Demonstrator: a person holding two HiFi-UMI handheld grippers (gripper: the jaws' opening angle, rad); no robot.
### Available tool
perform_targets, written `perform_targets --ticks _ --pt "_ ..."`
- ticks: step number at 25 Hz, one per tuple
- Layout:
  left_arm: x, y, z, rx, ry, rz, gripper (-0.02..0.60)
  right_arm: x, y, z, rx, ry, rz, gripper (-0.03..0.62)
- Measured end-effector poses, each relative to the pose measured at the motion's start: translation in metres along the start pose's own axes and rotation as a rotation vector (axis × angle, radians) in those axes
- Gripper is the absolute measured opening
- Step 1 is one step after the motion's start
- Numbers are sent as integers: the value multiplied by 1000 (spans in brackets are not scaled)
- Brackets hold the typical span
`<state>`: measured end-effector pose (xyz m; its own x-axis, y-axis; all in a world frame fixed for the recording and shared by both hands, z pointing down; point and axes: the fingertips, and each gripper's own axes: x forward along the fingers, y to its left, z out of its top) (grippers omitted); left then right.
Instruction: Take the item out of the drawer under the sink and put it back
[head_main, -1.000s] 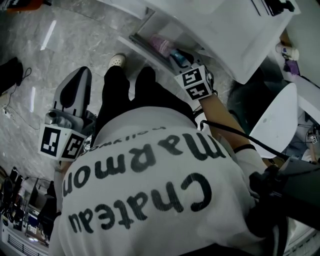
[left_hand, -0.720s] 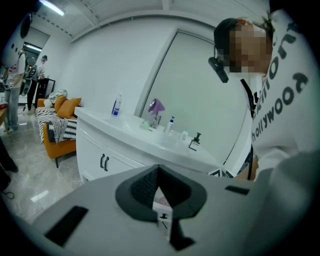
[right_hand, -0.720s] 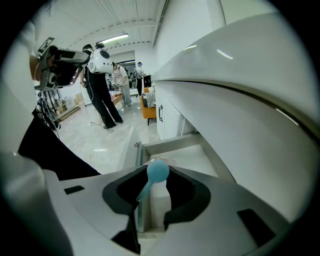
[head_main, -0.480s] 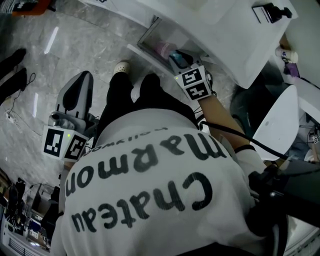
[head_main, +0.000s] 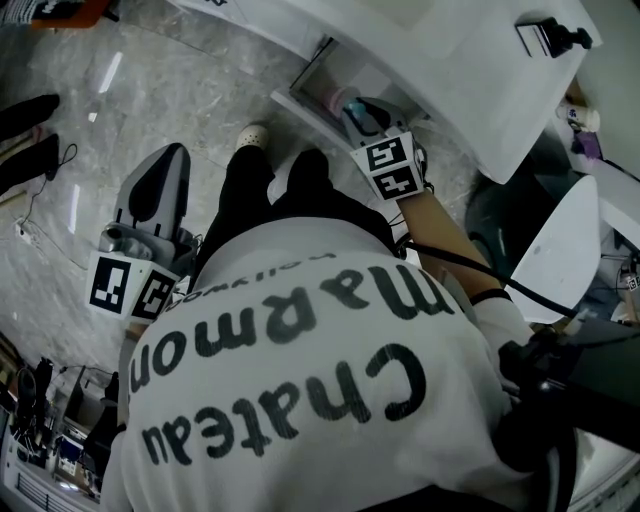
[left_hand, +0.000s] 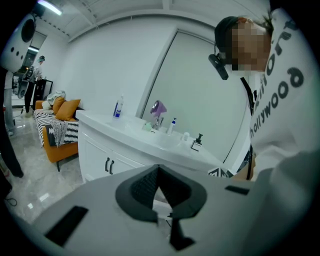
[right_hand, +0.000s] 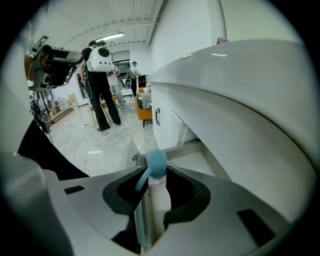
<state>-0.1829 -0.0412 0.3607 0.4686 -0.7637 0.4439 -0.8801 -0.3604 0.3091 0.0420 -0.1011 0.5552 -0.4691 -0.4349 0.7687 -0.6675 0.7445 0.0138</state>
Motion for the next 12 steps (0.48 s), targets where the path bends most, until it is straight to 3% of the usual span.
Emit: perform_targets --ticks 12 --pt "-3 9 7 -5 -22 7 8 5 1 8 9 -11 -25 117"
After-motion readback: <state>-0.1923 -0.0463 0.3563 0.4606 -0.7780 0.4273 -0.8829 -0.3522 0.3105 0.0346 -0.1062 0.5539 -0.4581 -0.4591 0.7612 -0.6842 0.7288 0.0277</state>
